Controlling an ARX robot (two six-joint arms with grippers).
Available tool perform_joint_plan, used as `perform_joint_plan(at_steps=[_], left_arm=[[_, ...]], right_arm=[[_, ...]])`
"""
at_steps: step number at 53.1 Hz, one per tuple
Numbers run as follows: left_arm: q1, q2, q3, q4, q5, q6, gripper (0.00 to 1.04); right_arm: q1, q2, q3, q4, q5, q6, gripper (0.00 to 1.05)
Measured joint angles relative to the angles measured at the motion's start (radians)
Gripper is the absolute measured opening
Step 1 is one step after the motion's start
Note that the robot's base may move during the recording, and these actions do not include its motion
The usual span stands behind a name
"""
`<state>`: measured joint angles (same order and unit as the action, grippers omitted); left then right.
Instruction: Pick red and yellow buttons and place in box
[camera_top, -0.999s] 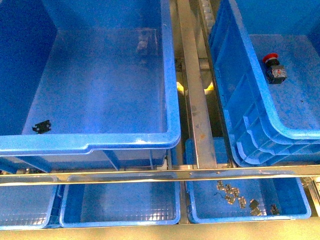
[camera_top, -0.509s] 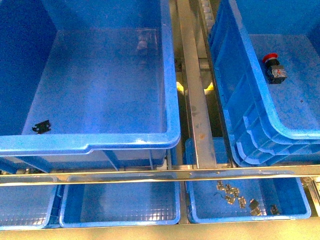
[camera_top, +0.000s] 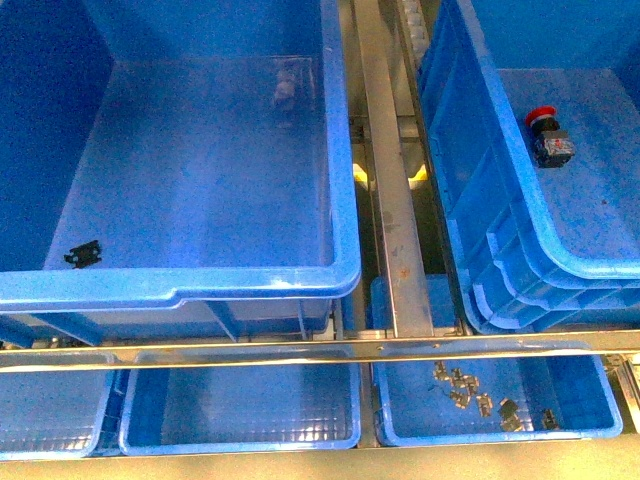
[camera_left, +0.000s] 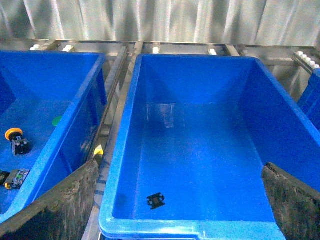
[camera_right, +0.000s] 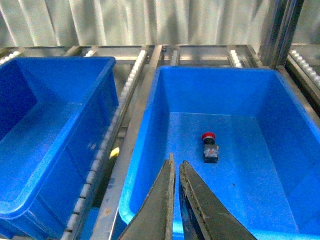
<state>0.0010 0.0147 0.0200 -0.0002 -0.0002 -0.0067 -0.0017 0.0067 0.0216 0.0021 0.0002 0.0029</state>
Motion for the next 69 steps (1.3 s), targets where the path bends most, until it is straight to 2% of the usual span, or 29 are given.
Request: perform_joint_plan(at_steps=[24,27,35,53,55,69], left_arm=[[0.0,0.0,0.0,0.0,0.0,0.0,0.97],[0.0,0.0,0.0,0.0,0.0,0.0,0.97],[0.0,0.0,0.0,0.0,0.0,0.0,0.97],[0.0,0.0,0.0,0.0,0.001,0.0,0.97],[0.0,0.0,0.0,0.0,0.003,0.0,0.97],[0.0,0.0,0.0,0.0,0.001,0.0,0.97]], right_arm=[[0.0,-0.002,0.0,0.0,0.0,-0.001,0.04],[0.0,-0.002,0.0,0.0,0.0,0.0,0.11],[0.0,-0.002,0.0,0.0,0.0,0.0,0.41],[0.0,-0.002,0.0,-0.001,0.002,0.0,0.97],[0.0,-0.002,0.0,-0.001,0.005,0.0,0.99],[0.002,-0.002,0.0,-0.002,0.003,0.0,0.98]])
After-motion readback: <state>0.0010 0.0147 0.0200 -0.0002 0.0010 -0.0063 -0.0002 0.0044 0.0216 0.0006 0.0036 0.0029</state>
